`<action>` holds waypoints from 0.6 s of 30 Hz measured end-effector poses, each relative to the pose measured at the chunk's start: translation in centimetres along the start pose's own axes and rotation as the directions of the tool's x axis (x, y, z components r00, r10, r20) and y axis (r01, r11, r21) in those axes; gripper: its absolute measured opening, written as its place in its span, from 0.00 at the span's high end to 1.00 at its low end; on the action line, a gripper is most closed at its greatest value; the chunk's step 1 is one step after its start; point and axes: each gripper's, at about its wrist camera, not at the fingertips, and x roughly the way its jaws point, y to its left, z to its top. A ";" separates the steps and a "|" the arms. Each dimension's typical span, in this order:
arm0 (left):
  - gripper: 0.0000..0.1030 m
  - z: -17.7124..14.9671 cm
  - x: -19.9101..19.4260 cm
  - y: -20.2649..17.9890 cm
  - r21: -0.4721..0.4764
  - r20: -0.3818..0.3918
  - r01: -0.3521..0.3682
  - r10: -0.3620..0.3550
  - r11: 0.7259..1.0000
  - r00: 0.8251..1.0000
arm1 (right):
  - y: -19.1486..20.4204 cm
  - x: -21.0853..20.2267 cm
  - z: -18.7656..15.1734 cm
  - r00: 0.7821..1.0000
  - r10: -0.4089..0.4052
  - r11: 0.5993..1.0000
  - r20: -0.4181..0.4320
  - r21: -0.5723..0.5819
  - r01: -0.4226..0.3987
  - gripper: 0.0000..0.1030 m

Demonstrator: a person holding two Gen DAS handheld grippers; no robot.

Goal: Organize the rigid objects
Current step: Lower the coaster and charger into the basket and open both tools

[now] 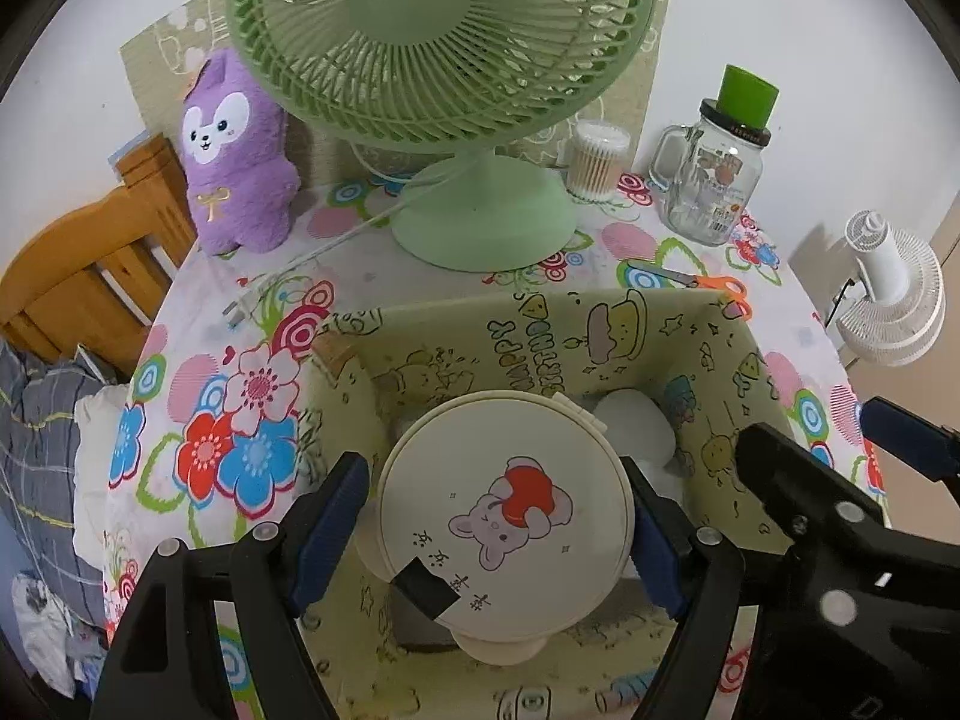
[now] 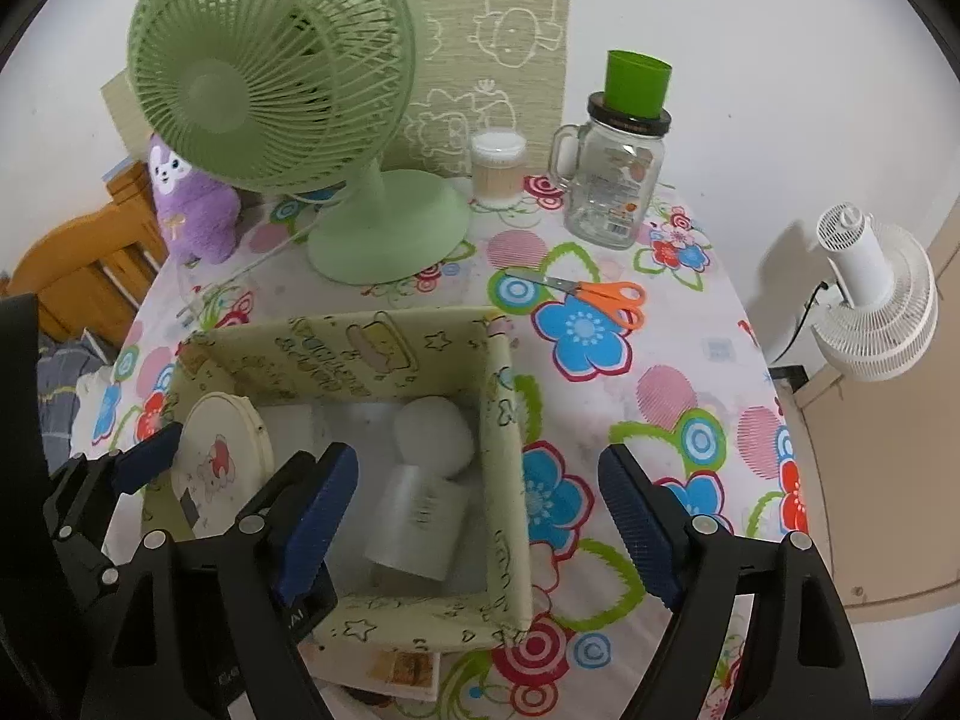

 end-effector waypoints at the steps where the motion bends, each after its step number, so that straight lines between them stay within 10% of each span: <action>1: 0.20 0.1 0.2 0.0 0.000 -0.004 -0.003 0.003 1.000 1.000 | -0.1 0.1 0.0 1.000 0.000 1.000 0.001 0.005 0.000 0.18; 18: 0.05 0.7 1.8 -1.2 0.043 -0.009 -0.022 0.022 0.999 1.000 | -1.8 1.4 -0.2 1.000 -0.003 0.997 -0.014 0.073 0.004 0.17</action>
